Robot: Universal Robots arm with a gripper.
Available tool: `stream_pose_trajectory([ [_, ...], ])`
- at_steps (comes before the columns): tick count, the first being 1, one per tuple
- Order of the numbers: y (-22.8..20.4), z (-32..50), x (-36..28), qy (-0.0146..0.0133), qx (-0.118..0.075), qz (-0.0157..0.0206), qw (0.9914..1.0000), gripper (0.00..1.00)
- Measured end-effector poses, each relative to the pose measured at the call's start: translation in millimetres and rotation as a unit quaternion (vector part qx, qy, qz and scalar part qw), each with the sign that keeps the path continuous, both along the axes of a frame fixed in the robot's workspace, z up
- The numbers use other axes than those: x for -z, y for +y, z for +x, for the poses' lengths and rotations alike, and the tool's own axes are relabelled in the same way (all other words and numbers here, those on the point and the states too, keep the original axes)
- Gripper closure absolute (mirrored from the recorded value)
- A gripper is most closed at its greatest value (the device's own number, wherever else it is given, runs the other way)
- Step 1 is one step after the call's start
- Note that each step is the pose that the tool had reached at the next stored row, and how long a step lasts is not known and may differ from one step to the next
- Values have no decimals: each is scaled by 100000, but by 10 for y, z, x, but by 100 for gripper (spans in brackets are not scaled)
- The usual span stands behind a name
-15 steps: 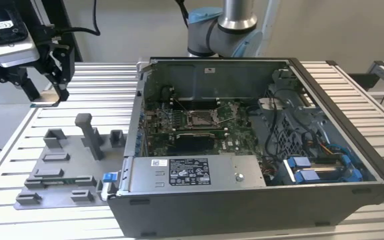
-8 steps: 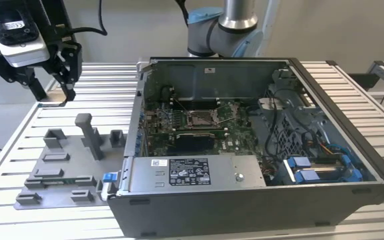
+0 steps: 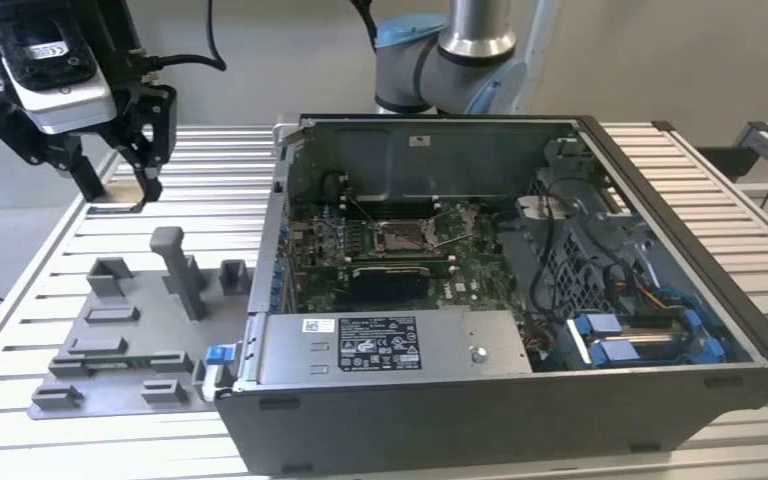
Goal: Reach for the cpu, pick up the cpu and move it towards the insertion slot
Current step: 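Pick up the cpu and move it towards the insertion slot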
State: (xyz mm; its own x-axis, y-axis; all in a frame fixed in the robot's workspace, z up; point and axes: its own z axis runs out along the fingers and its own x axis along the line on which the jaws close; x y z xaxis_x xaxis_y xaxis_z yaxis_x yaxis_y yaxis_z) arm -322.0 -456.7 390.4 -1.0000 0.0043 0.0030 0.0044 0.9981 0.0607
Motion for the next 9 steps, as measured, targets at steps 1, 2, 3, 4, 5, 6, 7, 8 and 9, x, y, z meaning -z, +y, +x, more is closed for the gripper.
stream_pose_trajectory([
  [1,0,15,0,1,-1,1,100000,100],
  [2,0,30,0,9,-3,-2,100000,100],
  [3,0,47,0,9,0,2,100000,100],
  [4,0,62,0,9,-3,2,100000,100],
  [5,0,79,0,16,-1,0,100000,100],
  [6,0,93,1,13,-4,4,100000,100],
  [7,0,108,0,20,-4,2,100000,100],
  [8,0,124,0,23,-4,3,100000,100],
  [9,0,138,0,23,-2,2,100000,100],
])
